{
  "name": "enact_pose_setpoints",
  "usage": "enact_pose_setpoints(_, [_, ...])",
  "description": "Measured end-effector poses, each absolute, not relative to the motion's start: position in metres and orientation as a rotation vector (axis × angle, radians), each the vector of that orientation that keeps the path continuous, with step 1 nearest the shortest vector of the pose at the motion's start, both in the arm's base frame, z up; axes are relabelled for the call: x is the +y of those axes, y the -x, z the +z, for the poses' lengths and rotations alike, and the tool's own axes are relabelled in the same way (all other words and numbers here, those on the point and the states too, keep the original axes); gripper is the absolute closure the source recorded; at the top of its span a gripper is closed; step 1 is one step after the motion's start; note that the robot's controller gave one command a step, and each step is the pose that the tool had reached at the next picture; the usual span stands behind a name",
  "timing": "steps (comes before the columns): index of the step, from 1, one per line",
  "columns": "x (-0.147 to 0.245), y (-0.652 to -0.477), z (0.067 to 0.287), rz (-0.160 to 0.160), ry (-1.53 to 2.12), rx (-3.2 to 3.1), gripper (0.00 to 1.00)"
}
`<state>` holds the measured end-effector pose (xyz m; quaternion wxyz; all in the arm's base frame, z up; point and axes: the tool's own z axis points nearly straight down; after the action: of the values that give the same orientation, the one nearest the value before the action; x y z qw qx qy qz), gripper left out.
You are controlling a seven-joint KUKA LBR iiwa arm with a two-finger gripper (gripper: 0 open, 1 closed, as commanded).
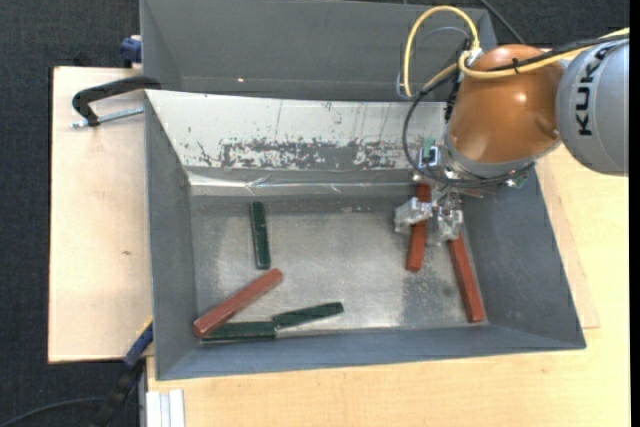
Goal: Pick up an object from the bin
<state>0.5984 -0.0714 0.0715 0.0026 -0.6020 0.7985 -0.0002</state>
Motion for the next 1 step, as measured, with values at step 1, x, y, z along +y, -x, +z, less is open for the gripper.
enact_pose_setpoints(1, [-0.0699, -0.5996, 0.0743, 0.000, 1.883, 2.507, 1.00])
